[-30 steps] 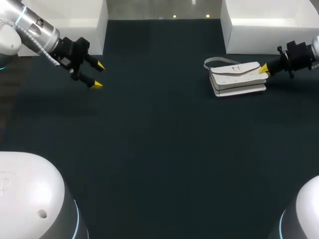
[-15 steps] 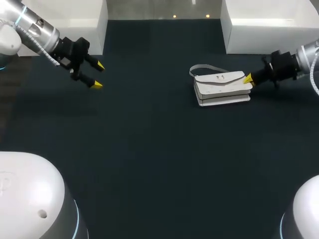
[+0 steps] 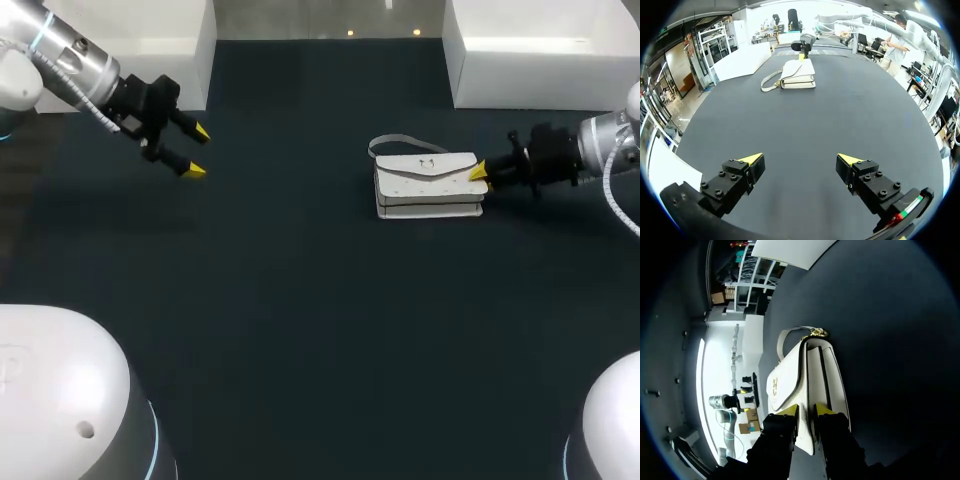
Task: Pick up the bag, open it, inspect its contents, close it, and place it on the opposite side
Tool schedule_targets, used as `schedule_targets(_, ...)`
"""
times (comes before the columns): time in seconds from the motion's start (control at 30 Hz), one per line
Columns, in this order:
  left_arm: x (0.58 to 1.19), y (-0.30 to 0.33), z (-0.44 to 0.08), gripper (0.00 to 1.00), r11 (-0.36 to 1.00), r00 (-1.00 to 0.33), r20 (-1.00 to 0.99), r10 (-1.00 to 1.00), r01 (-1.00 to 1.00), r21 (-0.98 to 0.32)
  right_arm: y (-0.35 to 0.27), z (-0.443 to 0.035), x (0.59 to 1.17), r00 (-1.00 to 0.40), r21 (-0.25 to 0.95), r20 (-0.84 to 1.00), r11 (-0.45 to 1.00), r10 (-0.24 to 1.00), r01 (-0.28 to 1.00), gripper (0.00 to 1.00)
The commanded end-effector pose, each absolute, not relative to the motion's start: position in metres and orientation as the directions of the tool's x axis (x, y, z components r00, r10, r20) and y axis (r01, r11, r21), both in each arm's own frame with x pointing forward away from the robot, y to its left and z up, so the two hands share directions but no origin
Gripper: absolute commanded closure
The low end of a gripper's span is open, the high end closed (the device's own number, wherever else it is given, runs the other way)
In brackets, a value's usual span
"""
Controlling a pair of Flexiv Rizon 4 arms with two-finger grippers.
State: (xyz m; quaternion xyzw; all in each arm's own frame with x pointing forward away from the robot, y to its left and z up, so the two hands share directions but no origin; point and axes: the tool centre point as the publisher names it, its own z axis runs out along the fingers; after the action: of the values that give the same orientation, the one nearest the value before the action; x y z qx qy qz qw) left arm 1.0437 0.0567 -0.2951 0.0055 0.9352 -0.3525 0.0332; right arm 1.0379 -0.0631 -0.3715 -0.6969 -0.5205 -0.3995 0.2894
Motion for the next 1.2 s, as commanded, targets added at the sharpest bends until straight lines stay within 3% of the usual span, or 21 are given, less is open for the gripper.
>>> schedule_targets(0.03, 1.044, 0.057, -0.296, 0.00, 0.750, -0.998, -0.068, -0.013, 0.035, -0.661, -0.064, -0.365, 1.033, 0.154, 0.077, 0.843, -0.400, 0.516, 0.913, 0.79)
schedule_targets(0.2, 1.044, 0.057, -0.296, 0.00, 0.750, -0.998, -0.068, -0.013, 0.035, -0.661, -0.069, -0.357, 1.035, 0.163, 0.045, 0.821, -0.347, 0.547, 0.937, 0.83)
schedule_targets(0.43, 1.044, 0.057, -0.296, 0.00, 0.750, -0.998, -0.068, -0.013, 0.035, -0.661, -0.071, -0.361, 1.039, 0.182, -0.045, 0.793, -0.242, 0.582, 0.969, 0.76)
schedule_targets(0.5, 1.044, 0.057, -0.296, 0.00, 0.750, -0.998, -0.068, -0.013, 0.035, -0.661, -0.072, -0.364, 1.040, 0.189, -0.062, 0.789, -0.231, 0.584, 0.971, 0.70)
schedule_targets(0.67, 1.044, 0.057, -0.296, 0.00, 0.750, -0.998, -0.068, -0.013, 0.035, -0.661, -0.072, -0.371, 1.042, 0.192, -0.101, 0.788, -0.184, 0.585, 0.978, 0.71)
schedule_targets(0.73, 1.044, 0.057, -0.296, 0.00, 0.750, -0.998, -0.068, -0.013, 0.035, -0.661, -0.070, -0.373, 1.043, 0.189, -0.110, 0.795, -0.170, 0.577, 0.979, 0.75)
schedule_targets(0.83, 1.044, 0.057, -0.296, 0.00, 0.750, -0.998, -0.068, -0.013, 0.035, -0.661, -0.068, -0.374, 1.044, 0.183, -0.119, 0.803, -0.148, 0.568, 0.982, 0.97)
schedule_targets(0.87, 1.044, 0.057, -0.296, 0.00, 0.750, -0.998, -0.068, -0.013, 0.035, -0.661, -0.067, -0.374, 1.044, 0.180, -0.123, 0.808, -0.138, 0.560, 0.983, 1.00)
schedule_targets(1.2, 1.044, 0.057, -0.296, 0.00, 0.750, -0.998, -0.068, -0.013, 0.035, -0.661, -0.036, -0.374, 1.034, 0.159, -0.114, 0.843, -0.118, 0.514, 0.986, 1.00)
